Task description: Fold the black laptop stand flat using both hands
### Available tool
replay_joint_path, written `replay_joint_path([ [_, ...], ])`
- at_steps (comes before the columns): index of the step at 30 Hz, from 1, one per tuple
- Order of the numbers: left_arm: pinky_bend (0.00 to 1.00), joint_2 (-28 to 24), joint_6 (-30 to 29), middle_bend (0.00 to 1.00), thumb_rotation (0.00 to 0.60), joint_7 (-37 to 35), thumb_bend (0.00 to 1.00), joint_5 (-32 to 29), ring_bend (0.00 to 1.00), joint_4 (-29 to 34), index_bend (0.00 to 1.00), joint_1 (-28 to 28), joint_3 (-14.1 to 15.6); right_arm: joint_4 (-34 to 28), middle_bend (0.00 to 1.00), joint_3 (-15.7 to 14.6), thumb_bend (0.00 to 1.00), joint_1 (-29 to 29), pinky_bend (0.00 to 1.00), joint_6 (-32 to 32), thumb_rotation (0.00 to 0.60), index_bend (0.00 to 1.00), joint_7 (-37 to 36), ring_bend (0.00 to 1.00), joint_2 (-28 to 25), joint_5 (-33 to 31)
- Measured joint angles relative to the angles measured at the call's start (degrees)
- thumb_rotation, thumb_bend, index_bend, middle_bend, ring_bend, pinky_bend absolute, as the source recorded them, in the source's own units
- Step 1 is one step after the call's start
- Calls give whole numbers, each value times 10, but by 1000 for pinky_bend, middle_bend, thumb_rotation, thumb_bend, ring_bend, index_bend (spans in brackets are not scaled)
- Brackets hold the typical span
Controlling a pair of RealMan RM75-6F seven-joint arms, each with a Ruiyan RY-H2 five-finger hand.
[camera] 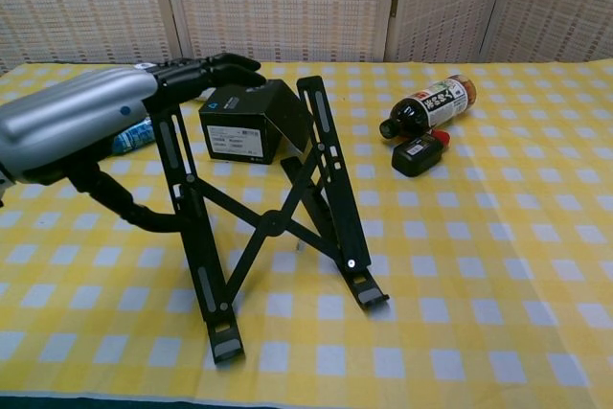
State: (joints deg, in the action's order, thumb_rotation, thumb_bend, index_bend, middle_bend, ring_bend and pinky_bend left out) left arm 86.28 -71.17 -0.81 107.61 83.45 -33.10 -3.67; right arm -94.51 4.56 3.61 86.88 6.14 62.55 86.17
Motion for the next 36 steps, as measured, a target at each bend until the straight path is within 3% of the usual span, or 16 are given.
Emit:
replay_joint_path([
  [5, 0, 37, 13, 0, 600, 35, 167, -1, 0, -33, 0, -21, 0, 2, 0, -1, 338, 0, 0, -3, 600, 0, -1, 0, 3, -1],
  [20, 0, 83, 37, 0, 600, 149, 167, -22, 0, -88, 0, -42, 6, 7, 0, -2, 338, 3, 0, -9, 600, 0, -1, 0, 8, -4],
  [25, 0, 85, 31, 0, 600, 197, 167, -33, 0, -100, 0, -36, 9, 8, 0, -3, 338, 2, 0, -7, 600, 0, -2, 0, 9, -2],
  [36, 0, 72, 7, 0, 600, 213, 166, -52, 0, -142, 0, -25, 15, 6, 0, -3, 338, 0, 0, -2, 600, 0, -1, 0, 9, 2],
])
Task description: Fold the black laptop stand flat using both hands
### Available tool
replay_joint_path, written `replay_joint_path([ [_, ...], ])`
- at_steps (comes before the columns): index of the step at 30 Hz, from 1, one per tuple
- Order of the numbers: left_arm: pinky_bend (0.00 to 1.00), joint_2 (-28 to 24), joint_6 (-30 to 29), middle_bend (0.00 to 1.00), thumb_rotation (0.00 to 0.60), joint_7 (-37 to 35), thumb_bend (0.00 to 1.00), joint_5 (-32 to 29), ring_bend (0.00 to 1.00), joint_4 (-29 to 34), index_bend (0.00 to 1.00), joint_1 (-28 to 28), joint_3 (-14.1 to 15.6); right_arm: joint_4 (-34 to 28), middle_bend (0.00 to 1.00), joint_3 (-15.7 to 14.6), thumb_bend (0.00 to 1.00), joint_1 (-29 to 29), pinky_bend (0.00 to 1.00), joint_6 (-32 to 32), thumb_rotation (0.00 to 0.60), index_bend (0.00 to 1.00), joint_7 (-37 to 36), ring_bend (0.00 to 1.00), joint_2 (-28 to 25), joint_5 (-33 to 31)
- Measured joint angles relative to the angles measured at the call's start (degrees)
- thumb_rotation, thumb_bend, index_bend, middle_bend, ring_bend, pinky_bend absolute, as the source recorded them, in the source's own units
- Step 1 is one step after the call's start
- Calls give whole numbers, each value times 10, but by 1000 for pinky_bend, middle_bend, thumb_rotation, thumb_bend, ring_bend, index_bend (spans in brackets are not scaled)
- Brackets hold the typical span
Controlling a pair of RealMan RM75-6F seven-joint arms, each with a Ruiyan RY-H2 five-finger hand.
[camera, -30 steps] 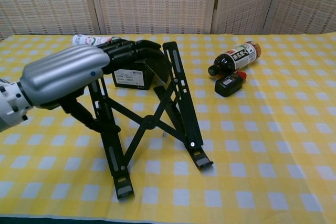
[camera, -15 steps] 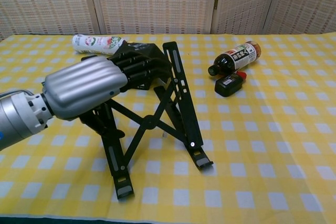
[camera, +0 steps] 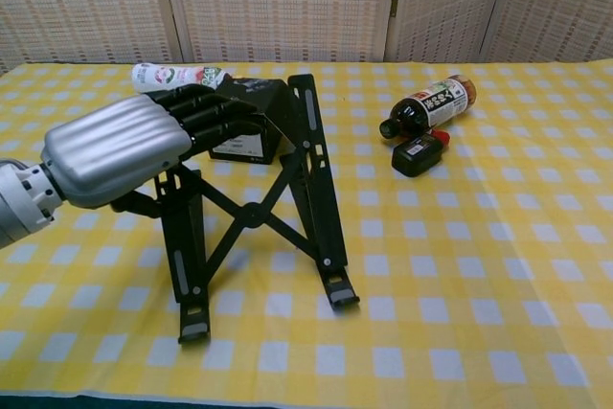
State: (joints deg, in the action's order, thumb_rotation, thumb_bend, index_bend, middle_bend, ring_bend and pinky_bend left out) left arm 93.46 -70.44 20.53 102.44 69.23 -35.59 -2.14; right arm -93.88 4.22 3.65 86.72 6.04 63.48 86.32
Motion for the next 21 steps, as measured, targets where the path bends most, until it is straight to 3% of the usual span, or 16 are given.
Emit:
replay_joint_path([
  [15, 0, -25, -30, 0, 600, -5, 167, -20, 0, -8, 0, 13, 3, 0, 0, -3, 338, -2, 0, 6, 600, 0, -2, 0, 1, 9],
  [21, 0, -51, -54, 0, 600, -73, 168, -28, 0, 40, 0, 26, 5, -4, 0, -12, 338, 5, 0, -6, 600, 0, -23, 0, -5, 29],
])
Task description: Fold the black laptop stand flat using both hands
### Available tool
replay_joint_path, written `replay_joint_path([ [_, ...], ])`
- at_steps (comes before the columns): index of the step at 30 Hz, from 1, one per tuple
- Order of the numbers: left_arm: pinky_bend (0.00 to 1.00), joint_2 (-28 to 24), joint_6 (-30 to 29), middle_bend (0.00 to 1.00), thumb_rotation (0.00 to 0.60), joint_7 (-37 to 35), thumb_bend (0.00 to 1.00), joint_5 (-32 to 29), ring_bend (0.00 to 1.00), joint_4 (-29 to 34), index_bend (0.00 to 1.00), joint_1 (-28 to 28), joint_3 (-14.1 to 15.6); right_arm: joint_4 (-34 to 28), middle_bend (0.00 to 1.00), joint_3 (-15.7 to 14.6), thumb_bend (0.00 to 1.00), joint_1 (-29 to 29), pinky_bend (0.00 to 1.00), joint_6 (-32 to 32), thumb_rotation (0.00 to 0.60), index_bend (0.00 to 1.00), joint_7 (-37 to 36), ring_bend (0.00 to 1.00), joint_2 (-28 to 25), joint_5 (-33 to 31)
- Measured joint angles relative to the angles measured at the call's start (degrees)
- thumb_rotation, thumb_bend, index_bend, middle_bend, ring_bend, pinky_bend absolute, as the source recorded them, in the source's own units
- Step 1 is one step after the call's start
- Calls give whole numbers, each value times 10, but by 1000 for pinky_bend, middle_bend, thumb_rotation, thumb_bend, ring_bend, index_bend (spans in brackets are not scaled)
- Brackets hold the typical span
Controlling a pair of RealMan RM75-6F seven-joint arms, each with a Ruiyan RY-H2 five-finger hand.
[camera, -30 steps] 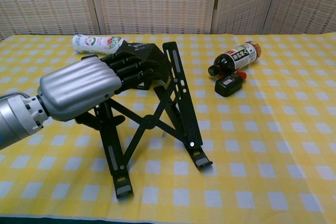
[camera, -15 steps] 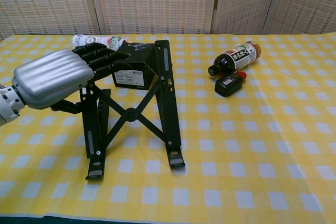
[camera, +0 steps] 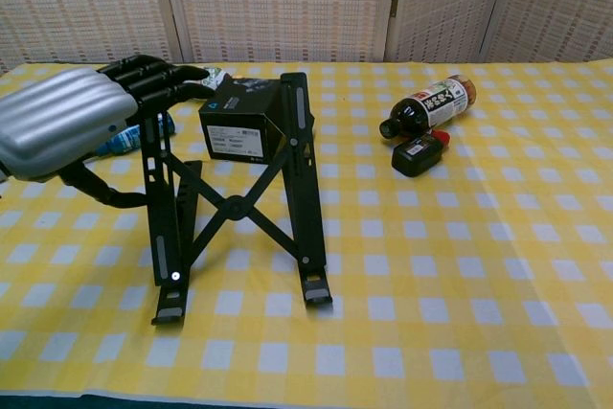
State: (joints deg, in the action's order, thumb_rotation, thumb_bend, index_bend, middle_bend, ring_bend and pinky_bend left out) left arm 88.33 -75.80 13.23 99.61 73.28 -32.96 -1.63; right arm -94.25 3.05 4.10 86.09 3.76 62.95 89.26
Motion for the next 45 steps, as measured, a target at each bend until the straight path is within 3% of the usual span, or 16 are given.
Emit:
replay_joint_path([
  [8, 0, -77, 3, 0, 600, -175, 169, -59, 0, 96, 0, 23, 0, -1, 0, -8, 338, 17, 0, -17, 600, 0, -17, 0, -3, 28],
  [14, 0, -122, 36, 0, 600, -331, 169, -106, 0, 117, 0, 30, -4, -8, 0, -9, 338, 26, 0, -19, 600, 0, -28, 0, -9, 42],
  [23, 0, -141, 145, 0, 600, -567, 170, -153, 0, 78, 0, 11, -14, -39, 0, -7, 338, 43, 0, -19, 600, 0, -70, 0, -34, 68],
  [29, 0, -125, 196, 1, 600, -675, 170, -152, 6, 33, 0, -13, -17, -60, 0, -12, 334, 74, 0, -62, 600, 0, -126, 0, -46, 83],
  [38, 0, -96, 218, 81, 600, -724, 171, -130, 82, -5, 37, -41, -17, -55, 0, -5, 334, 170, 0, -182, 600, 0, -319, 39, -23, 78],
  [45, 0, -96, 214, 94, 600, -713, 171, -131, 90, -1, 42, -41, -16, -6, 0, 13, 336, 273, 0, -286, 600, 0, -528, 47, 43, 60],
])
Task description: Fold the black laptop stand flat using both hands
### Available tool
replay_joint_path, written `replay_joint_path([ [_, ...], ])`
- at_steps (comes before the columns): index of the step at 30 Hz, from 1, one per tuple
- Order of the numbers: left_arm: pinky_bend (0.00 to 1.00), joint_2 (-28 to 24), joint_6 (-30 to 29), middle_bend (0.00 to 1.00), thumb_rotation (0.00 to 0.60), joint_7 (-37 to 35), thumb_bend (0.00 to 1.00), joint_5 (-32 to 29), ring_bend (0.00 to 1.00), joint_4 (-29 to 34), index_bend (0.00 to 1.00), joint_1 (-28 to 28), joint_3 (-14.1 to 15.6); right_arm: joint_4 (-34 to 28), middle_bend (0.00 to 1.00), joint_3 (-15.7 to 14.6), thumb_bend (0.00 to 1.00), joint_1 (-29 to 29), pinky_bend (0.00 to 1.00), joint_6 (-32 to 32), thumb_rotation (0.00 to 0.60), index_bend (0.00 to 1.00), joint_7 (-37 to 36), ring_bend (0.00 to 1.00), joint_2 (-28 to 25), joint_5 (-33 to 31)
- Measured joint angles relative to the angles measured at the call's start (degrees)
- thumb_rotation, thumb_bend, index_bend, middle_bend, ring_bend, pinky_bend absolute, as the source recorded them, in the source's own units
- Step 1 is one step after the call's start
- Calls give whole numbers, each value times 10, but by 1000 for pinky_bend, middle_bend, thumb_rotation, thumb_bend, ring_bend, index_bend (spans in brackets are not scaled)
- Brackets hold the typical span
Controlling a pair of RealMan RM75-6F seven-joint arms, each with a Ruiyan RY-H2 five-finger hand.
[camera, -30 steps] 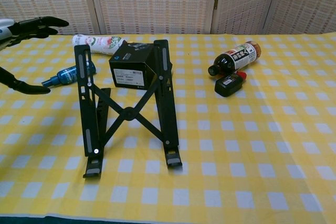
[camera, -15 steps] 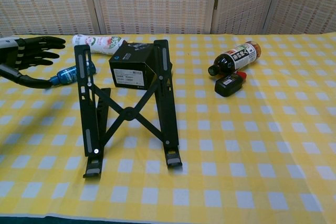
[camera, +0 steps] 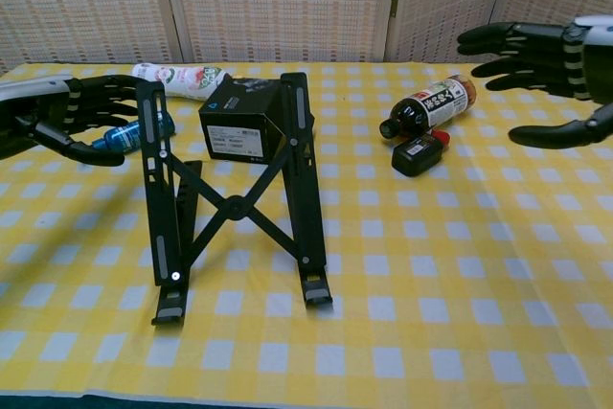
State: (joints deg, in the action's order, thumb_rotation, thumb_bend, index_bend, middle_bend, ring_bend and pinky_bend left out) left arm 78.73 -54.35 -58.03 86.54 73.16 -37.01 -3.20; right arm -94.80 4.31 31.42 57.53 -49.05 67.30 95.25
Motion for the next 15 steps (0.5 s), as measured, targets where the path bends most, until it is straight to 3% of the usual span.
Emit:
replay_joint_path([
  [6, 0, -2, -6, 109, 600, 10, 171, -1, 99, 8, 50, 1, 1, 75, 0, 25, 335, 89, 0, -96, 600, 0, -94, 47, 81, -47],
  [15, 0, -5, -1, 116, 600, 13, 171, 3, 102, 13, 56, -4, 5, 177, 0, 56, 335, 167, 0, -171, 600, 0, -174, 55, 179, -91],
])
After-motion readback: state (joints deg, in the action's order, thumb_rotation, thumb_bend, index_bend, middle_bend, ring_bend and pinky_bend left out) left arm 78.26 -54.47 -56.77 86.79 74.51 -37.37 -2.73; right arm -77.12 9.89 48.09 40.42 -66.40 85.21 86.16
